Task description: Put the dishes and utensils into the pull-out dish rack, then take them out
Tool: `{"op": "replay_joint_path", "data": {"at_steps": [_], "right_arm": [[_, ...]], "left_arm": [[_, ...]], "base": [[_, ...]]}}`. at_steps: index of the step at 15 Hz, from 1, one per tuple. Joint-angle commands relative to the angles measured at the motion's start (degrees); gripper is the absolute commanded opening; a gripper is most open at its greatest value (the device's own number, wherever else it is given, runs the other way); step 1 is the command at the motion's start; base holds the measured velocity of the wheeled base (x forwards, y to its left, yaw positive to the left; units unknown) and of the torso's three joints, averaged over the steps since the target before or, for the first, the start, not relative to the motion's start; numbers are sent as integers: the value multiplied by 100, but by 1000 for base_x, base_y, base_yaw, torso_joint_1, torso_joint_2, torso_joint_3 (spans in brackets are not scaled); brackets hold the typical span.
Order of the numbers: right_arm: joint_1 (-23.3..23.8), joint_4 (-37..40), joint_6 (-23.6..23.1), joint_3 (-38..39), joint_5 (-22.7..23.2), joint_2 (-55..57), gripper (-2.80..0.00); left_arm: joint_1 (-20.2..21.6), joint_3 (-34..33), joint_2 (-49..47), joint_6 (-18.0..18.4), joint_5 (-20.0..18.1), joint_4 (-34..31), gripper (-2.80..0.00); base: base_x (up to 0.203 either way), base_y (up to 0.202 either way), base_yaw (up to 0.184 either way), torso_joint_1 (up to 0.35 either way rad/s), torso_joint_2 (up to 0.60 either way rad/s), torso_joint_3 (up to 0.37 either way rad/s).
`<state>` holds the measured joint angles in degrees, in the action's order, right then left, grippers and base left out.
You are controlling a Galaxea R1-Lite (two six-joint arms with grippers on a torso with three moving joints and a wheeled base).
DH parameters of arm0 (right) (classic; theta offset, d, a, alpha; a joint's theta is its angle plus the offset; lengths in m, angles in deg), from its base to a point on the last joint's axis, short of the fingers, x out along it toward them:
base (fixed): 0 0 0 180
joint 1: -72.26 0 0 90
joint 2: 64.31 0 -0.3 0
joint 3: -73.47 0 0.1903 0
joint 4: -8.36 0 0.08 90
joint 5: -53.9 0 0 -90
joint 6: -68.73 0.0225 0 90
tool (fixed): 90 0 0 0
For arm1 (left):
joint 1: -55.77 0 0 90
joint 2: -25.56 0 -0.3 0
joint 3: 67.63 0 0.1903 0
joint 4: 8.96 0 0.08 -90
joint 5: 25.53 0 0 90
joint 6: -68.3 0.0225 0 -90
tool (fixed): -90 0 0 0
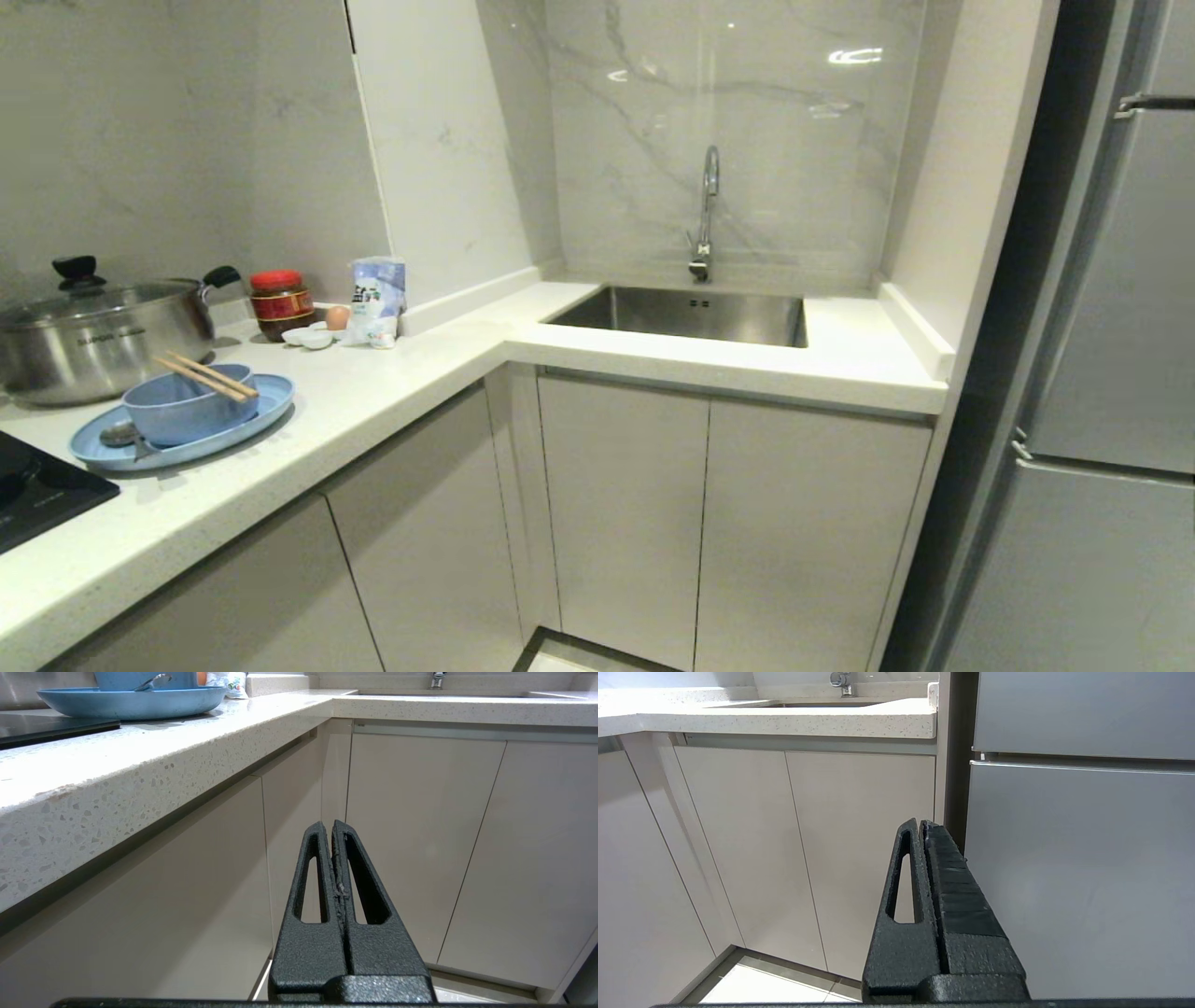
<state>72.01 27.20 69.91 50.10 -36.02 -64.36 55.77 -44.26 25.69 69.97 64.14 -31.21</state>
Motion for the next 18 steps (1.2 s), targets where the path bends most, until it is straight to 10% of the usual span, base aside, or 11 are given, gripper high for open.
{"op": "replay_joint_path", "data": {"at_steps": [1, 18], "right_arm": [[-2, -4, 5, 149, 1, -4, -280], [-2, -13, -4, 149, 1, -4, -280]], "left_arm": [[0, -70, -13, 0, -2, 2, -280], [0, -70, -13, 0, -2, 2, -280]], "base": [[0, 0, 0, 0, 0, 0], [0, 0, 0, 0, 0, 0]]}}
